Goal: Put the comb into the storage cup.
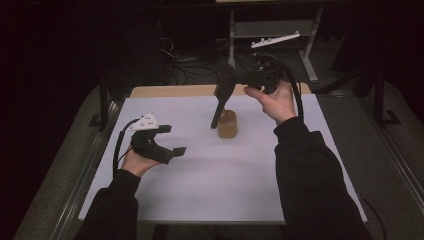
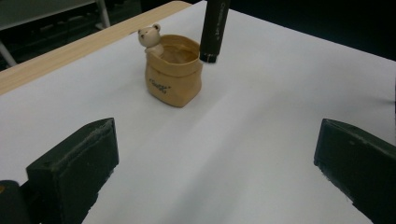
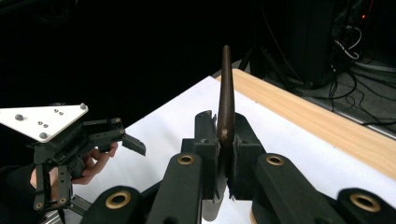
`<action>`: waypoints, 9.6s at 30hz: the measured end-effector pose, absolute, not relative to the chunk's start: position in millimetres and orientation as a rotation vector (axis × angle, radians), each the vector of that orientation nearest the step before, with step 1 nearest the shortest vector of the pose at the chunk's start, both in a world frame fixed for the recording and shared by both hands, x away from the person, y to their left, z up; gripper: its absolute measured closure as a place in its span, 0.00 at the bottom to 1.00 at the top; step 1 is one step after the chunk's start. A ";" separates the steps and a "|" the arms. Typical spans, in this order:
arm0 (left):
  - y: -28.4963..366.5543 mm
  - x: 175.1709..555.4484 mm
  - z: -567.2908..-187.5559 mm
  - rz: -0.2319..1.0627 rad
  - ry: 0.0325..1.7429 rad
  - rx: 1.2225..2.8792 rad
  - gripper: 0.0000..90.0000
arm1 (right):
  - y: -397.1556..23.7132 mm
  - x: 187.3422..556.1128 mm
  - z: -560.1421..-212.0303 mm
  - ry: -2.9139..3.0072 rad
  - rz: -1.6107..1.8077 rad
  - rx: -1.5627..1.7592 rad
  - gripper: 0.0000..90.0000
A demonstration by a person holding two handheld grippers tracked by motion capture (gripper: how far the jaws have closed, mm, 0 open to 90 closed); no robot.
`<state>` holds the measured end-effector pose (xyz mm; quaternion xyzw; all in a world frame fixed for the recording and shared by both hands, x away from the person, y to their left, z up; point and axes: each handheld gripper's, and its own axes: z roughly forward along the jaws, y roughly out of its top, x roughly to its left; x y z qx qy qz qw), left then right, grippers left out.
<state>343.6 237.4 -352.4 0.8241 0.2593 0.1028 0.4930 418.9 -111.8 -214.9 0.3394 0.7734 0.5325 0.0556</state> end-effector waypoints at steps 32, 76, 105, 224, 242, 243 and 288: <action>291.0 325.8 -378.2 0.318 0.712 1.930 0.00 | -145.8 424.0 -214.1 2.243 1.614 1.109 0.92; 328.9 297.1 -416.6 0.367 0.787 1.811 0.00 | -155.3 458.9 -248.7 2.156 1.635 1.210 0.92; 333.1 293.0 -419.2 0.383 0.791 1.809 0.00 | -156.3 470.4 -286.6 2.130 1.609 1.248 0.92; 331.7 297.1 -425.1 0.358 0.822 1.820 0.00 | -228.3 434.6 -358.7 2.202 1.406 1.279 0.00; 334.3 297.1 -425.2 0.356 0.823 1.818 0.00 | -235.4 411.4 -377.3 2.213 1.407 1.276 0.00; 334.5 297.1 -425.2 0.356 0.823 1.818 0.00 | -235.7 409.8 -378.5 2.212 1.411 1.274 0.00; 340.0 294.3 -426.3 0.356 0.849 1.801 0.00 | -243.9 327.4 -412.9 2.254 1.328 1.177 0.00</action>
